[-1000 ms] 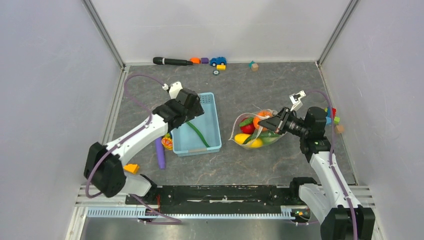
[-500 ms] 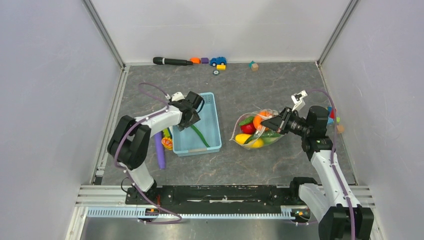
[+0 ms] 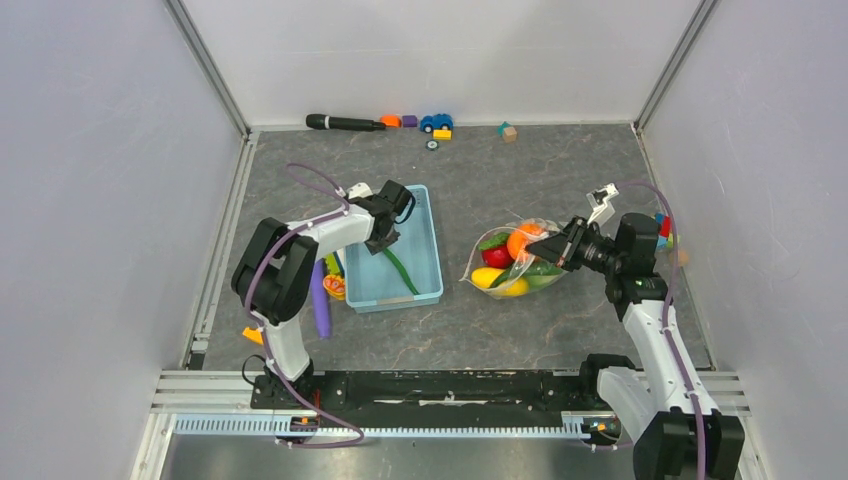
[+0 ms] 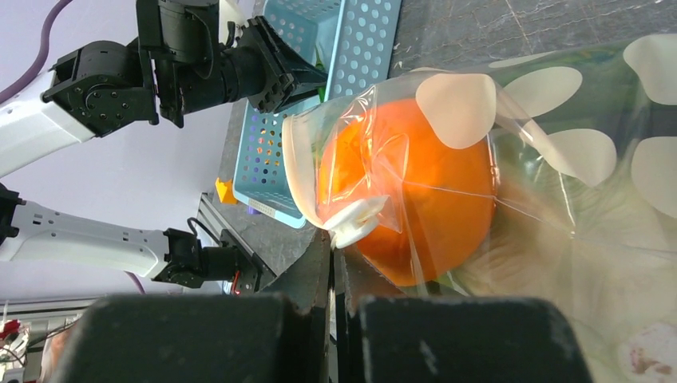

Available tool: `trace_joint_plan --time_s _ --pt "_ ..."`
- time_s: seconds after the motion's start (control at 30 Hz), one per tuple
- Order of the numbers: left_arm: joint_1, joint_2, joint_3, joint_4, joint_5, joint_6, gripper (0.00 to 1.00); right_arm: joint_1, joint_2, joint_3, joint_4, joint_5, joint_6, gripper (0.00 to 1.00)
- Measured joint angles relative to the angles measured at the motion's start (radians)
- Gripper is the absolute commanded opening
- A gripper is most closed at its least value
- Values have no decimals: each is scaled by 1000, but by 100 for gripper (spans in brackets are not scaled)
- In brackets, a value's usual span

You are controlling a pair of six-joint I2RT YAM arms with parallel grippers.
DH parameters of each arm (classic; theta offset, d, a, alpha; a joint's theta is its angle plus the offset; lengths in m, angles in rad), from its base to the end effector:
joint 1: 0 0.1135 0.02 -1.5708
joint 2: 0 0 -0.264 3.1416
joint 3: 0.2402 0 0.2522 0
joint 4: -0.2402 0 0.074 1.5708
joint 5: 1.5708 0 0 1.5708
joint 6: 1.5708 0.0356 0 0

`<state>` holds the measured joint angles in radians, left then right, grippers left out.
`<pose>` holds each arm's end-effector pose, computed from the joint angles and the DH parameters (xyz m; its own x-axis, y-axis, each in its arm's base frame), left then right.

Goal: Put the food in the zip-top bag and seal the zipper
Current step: Pick up the fake vegetable from the bin.

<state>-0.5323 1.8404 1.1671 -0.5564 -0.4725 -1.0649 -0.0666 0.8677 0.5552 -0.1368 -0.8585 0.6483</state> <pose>0.3138 -0.1660 0.1625 -0.6741 -0.5069 -0.5373 -0.5549 0.8276 -0.0848 0.1898 0.0143 0.2544 -0.7299 0.4442 -0.5195 -0.2459 0.5385 0.8059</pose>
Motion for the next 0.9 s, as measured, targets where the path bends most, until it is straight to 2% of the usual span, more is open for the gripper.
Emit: trace_joint_plan --time_s 0.1,0.17,0.2,0.53,0.9 --pt "0 16 13 1 -1 0 18 -7 0 4 -14 3 0 0" --pt "0 17 16 2 0 0 5 -11 0 16 -24 3 -1 0" --pt "0 17 18 2 -1 0 2 -14 0 29 -31 2 -3 0" --pt "0 -11 -1 16 6 0 2 -33 13 113 -54 0 -23 0" --pt "-14 -317 -145 70 11 -20 2 -40 18 114 -68 -9 -34 0"
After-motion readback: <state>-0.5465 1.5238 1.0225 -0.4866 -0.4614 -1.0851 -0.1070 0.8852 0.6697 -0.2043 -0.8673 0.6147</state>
